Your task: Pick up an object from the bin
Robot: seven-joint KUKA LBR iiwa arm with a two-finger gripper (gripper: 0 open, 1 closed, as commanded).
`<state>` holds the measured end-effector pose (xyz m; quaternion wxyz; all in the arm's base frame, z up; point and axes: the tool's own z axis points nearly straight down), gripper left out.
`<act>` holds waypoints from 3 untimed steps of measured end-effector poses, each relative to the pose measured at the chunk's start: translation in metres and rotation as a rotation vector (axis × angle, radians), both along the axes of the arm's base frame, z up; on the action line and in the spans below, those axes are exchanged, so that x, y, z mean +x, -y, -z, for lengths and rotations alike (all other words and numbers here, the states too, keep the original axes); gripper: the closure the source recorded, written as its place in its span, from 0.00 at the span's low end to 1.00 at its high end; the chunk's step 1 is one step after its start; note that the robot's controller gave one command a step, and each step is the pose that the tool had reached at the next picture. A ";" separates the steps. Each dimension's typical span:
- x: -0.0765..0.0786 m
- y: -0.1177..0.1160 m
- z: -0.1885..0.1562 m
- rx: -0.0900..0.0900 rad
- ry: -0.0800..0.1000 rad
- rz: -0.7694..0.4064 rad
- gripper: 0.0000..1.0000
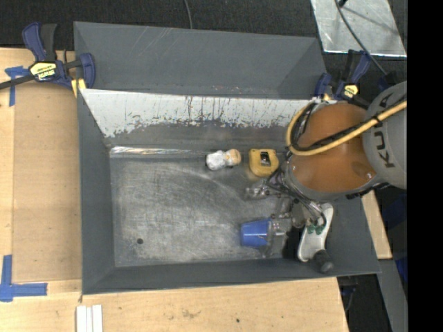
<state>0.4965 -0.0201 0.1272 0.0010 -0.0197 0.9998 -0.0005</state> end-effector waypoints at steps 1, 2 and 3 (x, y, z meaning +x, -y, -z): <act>0.018 0.001 0.049 0.002 0.027 -0.381 1.00; 0.018 0.001 0.049 0.002 0.027 -0.380 1.00; 0.025 0.005 -0.075 0.000 0.002 -0.376 1.00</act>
Offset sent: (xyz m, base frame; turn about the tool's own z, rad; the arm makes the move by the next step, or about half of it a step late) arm 0.0000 0.0000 0.0000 0.0000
